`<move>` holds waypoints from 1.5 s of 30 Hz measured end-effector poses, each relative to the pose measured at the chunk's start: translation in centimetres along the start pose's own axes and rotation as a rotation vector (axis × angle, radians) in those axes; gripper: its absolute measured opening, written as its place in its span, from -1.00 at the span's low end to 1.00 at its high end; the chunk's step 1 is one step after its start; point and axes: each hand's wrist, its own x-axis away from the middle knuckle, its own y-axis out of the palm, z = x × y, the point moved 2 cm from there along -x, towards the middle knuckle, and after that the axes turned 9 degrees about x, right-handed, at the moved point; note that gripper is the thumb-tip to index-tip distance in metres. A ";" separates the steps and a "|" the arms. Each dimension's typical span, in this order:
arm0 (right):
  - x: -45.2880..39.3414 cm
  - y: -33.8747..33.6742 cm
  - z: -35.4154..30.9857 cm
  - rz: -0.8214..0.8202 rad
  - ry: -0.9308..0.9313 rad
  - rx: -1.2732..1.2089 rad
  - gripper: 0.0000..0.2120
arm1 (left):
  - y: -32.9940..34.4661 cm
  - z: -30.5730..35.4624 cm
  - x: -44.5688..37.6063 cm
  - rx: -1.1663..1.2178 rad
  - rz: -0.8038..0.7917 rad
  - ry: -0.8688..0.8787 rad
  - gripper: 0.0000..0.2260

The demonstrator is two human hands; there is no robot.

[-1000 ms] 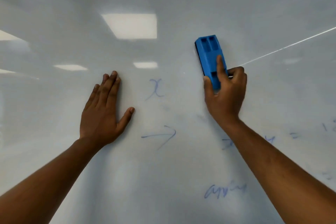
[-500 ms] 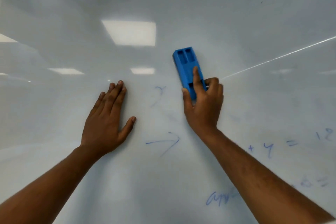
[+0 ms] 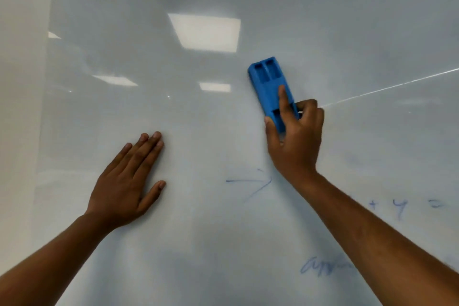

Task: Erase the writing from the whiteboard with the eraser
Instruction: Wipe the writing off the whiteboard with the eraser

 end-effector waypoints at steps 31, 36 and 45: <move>10.0 -2.8 5.9 0.006 0.095 0.068 -0.41 | 2.9 7.9 4.0 0.060 0.031 -0.343 -0.32; 23.5 -3.6 1.6 -0.245 -0.665 -0.002 -0.40 | 2.7 8.5 4.2 0.064 0.046 -0.382 -0.34; 13.4 -7.3 17.0 0.032 0.277 0.099 -0.41 | 3.6 13.9 -1.7 0.020 -0.020 -0.047 -0.36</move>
